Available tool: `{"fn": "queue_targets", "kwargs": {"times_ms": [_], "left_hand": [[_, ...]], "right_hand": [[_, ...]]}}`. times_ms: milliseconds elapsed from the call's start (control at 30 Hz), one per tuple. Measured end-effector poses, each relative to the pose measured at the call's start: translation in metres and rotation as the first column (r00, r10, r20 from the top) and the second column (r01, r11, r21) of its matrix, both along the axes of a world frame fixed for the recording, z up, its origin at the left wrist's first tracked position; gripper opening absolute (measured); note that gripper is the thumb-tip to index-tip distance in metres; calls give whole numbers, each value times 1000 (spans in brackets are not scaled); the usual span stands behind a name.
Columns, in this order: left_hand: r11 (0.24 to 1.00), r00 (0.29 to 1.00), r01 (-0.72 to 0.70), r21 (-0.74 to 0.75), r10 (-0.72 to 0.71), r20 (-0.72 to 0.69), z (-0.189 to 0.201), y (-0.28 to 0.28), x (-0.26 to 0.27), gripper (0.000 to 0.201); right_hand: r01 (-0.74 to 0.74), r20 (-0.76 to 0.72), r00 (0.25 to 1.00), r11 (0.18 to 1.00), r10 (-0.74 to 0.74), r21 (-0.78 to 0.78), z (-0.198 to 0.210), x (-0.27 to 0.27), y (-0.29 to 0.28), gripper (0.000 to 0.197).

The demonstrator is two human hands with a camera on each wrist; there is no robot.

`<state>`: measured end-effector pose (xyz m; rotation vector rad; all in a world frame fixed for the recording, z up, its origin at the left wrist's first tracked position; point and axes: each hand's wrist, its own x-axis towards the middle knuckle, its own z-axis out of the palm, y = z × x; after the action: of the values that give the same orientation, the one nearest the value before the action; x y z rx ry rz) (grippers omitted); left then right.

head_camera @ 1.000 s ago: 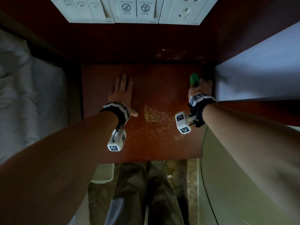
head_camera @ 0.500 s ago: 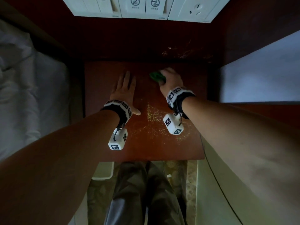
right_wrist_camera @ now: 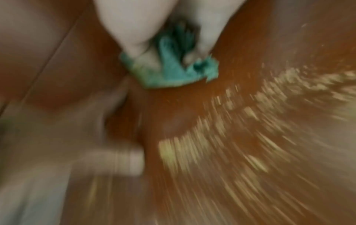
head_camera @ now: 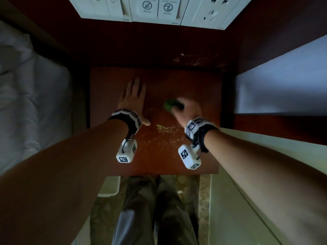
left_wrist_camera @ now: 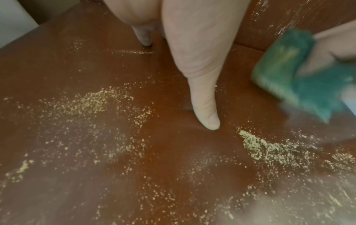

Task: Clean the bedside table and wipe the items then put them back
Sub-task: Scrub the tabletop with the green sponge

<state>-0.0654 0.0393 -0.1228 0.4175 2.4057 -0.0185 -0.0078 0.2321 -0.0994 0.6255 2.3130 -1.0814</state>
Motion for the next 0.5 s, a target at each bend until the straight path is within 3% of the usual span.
{"fn": "queue_targets", "kwargs": {"times_ms": [100, 167, 233, 300, 500], "left_hand": [[1000, 1000, -2, -4, 2, 12, 1, 0, 0, 146], [1000, 1000, -2, -4, 2, 15, 1, 0, 0, 146], [1000, 1000, -1, 2, 1, 17, -1, -1, 0, 146], [1000, 1000, 3, 6, -3, 18, -2, -2, 0, 147], [1000, 1000, 13, 9, -13, 0, -1, -3, -1, 148]], "right_hand": [[175, -184, 976, 923, -117, 342, -7, -27, 30, 28], [228, -162, 972, 856, -171, 463, -14, -39, 48, 30], [236, -118, 972, 847, -205, 476, -18, -45, 53, 30], [187, -120, 982, 867, -148, 462, -18, -48, 40, 28], [-227, -114, 958, 941, 262, 250, -17, -32, -18, 38]]}}
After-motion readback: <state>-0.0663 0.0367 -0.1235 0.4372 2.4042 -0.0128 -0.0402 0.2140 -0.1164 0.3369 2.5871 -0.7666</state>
